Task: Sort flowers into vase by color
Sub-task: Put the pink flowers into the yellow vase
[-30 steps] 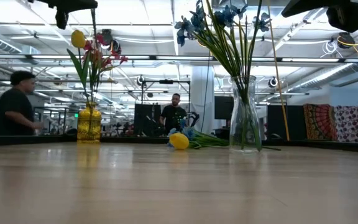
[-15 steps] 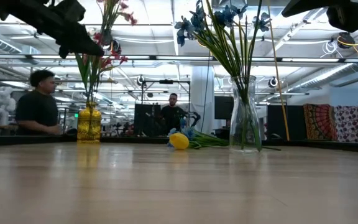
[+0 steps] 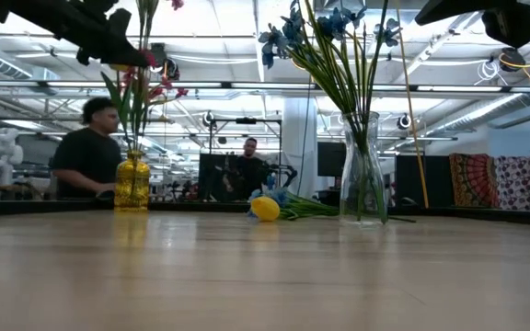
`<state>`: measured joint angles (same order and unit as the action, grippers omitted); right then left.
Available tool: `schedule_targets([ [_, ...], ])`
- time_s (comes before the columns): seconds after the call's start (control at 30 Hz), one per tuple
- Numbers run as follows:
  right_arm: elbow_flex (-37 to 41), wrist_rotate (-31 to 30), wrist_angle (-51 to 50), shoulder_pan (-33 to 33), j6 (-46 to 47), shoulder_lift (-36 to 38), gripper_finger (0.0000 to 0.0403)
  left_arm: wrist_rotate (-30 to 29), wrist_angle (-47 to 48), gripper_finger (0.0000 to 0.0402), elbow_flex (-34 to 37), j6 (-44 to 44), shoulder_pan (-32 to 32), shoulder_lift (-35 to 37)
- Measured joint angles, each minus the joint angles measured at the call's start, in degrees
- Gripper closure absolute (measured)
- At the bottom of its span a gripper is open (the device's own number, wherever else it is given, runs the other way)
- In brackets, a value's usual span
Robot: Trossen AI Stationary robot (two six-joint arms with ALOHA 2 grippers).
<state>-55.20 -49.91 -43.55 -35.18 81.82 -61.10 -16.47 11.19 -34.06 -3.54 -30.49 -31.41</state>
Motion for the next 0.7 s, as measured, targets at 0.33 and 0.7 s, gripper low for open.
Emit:
schedule_targets([
  [0.33,0.00,-0.09,-0.01,0.00,-1.06,0.00,0.0403,-7.17,-4.88,0.0402,1.55,0.19,-2.40,-3.14],
  [0.7,0.00,0.16,0.00,0.00,-0.80,0.00,0.0403,-9.54,-9.26,0.0402,3.08,1.67,-3.29,-6.76],
])
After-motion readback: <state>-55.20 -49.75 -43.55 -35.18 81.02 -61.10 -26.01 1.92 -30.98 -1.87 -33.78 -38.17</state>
